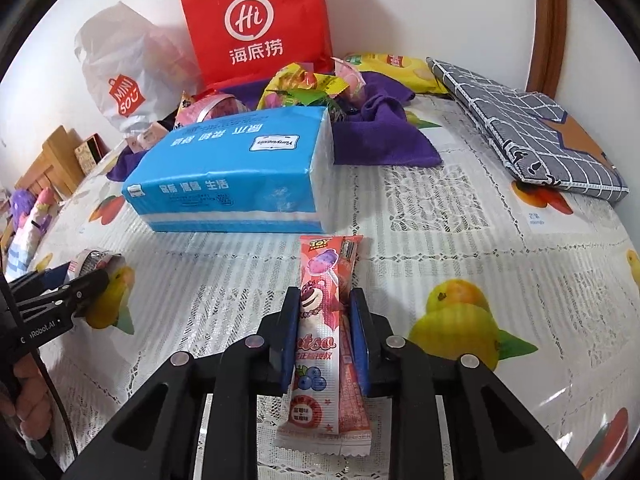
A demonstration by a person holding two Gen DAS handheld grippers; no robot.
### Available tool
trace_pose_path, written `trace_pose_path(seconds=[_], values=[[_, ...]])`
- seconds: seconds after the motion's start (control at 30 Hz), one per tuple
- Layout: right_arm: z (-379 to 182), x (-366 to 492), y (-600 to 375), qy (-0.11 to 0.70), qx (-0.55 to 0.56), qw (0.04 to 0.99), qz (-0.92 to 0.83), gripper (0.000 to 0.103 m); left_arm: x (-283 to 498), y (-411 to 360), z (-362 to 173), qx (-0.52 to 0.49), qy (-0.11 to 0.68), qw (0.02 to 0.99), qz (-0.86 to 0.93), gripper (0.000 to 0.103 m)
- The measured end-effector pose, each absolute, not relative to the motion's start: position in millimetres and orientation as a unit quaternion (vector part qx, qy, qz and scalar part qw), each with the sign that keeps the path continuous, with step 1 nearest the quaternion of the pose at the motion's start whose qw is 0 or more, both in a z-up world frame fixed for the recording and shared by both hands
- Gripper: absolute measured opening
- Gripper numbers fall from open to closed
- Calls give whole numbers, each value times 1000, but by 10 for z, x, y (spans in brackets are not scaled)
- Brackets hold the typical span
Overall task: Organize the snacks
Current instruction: 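Lift both held snacks and carry them toward the purple towel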
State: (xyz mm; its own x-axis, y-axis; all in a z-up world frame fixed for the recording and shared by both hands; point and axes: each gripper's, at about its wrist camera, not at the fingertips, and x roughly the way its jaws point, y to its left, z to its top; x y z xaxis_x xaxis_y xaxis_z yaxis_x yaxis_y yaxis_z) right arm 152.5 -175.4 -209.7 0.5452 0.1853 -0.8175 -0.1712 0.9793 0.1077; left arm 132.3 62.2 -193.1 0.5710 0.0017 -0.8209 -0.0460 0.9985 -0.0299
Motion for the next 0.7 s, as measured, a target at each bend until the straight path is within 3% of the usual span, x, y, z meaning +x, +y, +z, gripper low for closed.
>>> trace_pose_path(seconds=[0.7], values=[[-1717,1055,-1802,449,31,887,105,22,1043,598,-1601,-53,463,884,-32,51]])
